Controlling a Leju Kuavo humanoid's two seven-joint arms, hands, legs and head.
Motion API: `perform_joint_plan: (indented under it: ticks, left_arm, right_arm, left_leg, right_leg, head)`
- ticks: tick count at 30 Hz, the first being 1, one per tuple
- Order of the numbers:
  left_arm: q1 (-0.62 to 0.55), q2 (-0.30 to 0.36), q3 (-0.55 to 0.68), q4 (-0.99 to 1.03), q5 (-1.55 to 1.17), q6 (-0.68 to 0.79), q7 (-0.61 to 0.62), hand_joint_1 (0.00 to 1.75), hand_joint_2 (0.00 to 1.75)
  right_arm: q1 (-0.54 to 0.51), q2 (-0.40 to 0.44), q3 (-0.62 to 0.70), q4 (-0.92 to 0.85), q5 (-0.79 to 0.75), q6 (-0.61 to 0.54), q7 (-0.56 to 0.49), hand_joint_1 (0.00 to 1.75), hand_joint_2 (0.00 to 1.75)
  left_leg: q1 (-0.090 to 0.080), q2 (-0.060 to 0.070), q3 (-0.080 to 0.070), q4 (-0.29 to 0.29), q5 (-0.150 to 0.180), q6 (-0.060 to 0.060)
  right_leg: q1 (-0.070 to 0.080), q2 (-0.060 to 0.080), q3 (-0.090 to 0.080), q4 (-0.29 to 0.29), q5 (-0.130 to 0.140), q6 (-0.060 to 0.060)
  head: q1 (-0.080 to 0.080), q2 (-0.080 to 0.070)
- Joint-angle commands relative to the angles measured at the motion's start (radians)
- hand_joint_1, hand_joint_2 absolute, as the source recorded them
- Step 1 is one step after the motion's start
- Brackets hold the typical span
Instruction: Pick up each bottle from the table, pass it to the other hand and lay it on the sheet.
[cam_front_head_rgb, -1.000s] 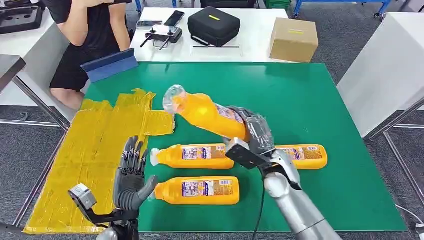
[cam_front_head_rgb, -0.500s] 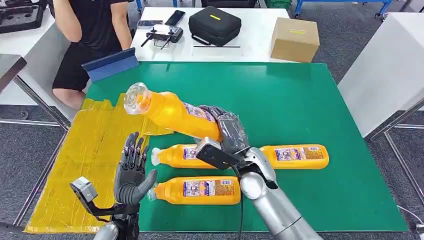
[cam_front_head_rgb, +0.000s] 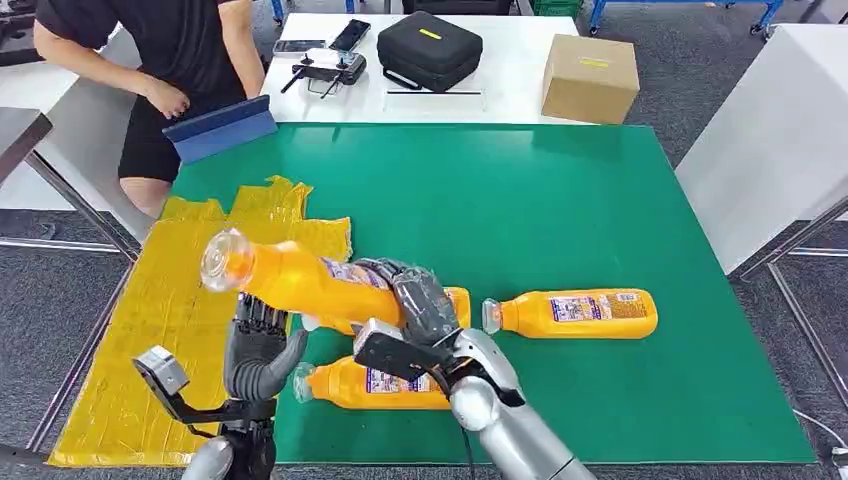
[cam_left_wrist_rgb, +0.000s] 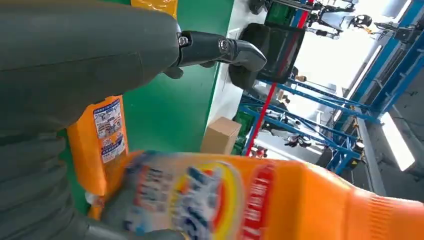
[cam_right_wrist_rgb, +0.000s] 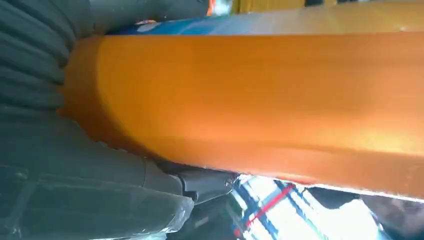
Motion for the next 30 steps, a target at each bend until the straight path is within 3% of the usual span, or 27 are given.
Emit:
perform_joint_plan:
  ticks: [1, 5, 6, 10, 17, 22, 30]
  left_arm:
    - [-0.042, 0.005, 0.029, 0.044, 0.018, -0.019, 0.020, 0.00, 1.75]
    - [-0.072, -0.006, 0.027, 0.052, 0.042, -0.036, 0.042, 0.00, 1.75]
    - [-0.078, -0.008, 0.026, 0.051, 0.042, -0.036, 0.044, 0.00, 1.75]
    - [-0.141, -0.023, 0.013, 0.098, 0.050, -0.034, 0.059, 0.00, 1.75]
    - [-0.160, -0.031, -0.003, 0.105, 0.054, -0.036, 0.061, 0.00, 1.75]
    - [-0.181, -0.035, -0.020, 0.125, 0.065, -0.042, 0.068, 0.00, 1.75]
    - [-0.186, -0.036, -0.022, 0.132, 0.070, -0.045, 0.069, 0.00, 1.75]
  right_arm:
    - [-0.048, 0.028, 0.043, 0.161, -0.001, 0.009, -0.005, 1.64, 1.75]
    - [-0.053, 0.059, 0.068, 0.254, 0.012, -0.016, -0.007, 1.59, 1.75]
    - [-0.051, 0.067, 0.073, 0.259, 0.013, -0.016, -0.007, 1.64, 1.75]
    - [-0.133, 0.119, 0.070, 0.389, 0.001, -0.037, 0.001, 1.66, 1.75]
    - [-0.163, 0.113, 0.053, 0.410, -0.004, -0.051, 0.002, 1.61, 1.75]
    - [-0.259, 0.147, 0.077, 0.508, 0.041, -0.053, 0.039, 1.66, 1.75]
    - [-0.268, 0.150, 0.087, 0.523, 0.050, -0.065, 0.038, 1.68, 1.75]
  left_leg:
    - [0.001, 0.001, 0.001, 0.000, 0.000, -0.003]
    - [0.001, 0.001, 0.002, 0.000, 0.000, -0.003]
    - [0.001, 0.001, 0.003, -0.001, 0.000, -0.004]
    - [0.001, 0.001, 0.001, 0.000, 0.000, -0.004]
    - [0.001, -0.001, 0.002, 0.000, 0.000, -0.004]
    - [0.000, 0.001, 0.000, 0.001, 0.000, -0.003]
    - [0.001, 0.000, 0.001, 0.001, 0.000, -0.004]
  right_leg:
    - [0.001, 0.001, 0.002, -0.001, 0.000, -0.002]
    - [0.001, 0.000, 0.002, -0.001, 0.000, -0.002]
    - [0.001, 0.000, 0.003, -0.001, 0.000, -0.003]
    - [0.001, 0.001, 0.001, 0.000, 0.000, -0.002]
    - [0.001, -0.001, 0.002, -0.001, 0.000, -0.002]
    - [0.000, 0.000, 0.000, 0.000, 0.000, -0.001]
    - [0.001, 0.000, 0.001, 0.000, 0.000, -0.002]
  head:
    - [0.000, 0.000]
    - [0.000, 0.000]
    - [0.000, 0.000]
    - [0.000, 0.000]
    - [0.000, 0.000]
    - [0.000, 0.000]
    - [0.000, 0.000]
